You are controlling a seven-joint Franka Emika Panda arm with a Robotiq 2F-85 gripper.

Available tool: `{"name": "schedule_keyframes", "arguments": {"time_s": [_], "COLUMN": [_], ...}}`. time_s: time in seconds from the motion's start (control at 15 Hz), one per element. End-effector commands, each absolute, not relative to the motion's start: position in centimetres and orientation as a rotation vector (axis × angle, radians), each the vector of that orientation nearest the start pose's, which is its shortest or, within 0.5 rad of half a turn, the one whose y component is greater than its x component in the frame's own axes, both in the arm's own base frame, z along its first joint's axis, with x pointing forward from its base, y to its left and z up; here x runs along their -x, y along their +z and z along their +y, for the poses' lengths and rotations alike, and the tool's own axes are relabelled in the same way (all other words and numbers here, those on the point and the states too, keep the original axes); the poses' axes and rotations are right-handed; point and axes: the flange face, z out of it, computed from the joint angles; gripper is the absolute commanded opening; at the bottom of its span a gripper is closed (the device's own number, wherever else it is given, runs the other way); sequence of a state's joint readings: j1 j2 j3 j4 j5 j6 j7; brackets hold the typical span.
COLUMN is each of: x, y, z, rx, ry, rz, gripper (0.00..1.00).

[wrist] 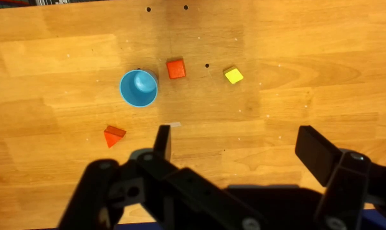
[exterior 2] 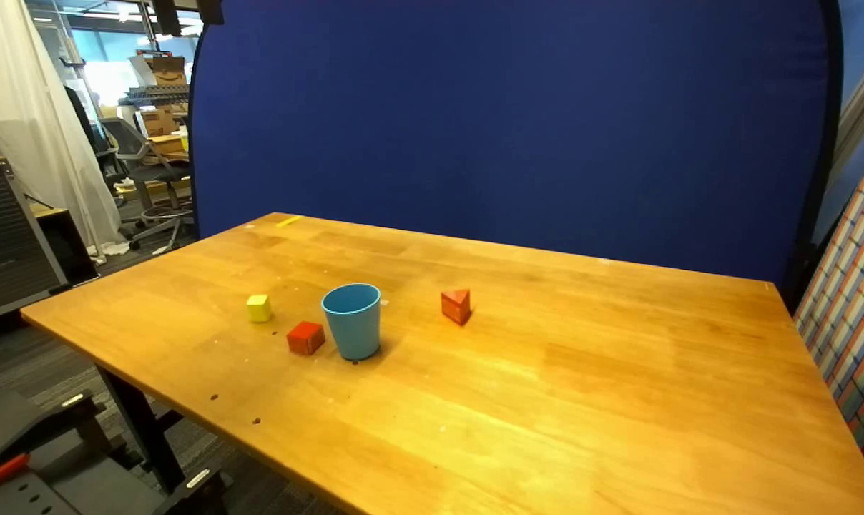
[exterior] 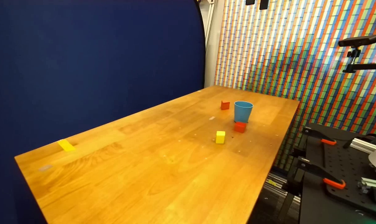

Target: Put the yellow block in the blue cup

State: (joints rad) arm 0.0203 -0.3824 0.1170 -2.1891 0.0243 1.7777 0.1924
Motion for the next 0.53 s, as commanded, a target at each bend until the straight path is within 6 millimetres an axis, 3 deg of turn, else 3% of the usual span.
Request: {"name": "schedule_keyframes", "arguments": {"time_s": [0.0,0.27,0.47], "x": [-44.4,-51.1,-54.0], "y": [53.0,46.8,39.8], "z": [5.9,5.2,7.9], "rx": [3.142,3.050,2.946], "ry": [0.074,0.046,0.074], "rz": [0.114,0.054,0.091], "gripper": [1.00,1.00,1.00]}}
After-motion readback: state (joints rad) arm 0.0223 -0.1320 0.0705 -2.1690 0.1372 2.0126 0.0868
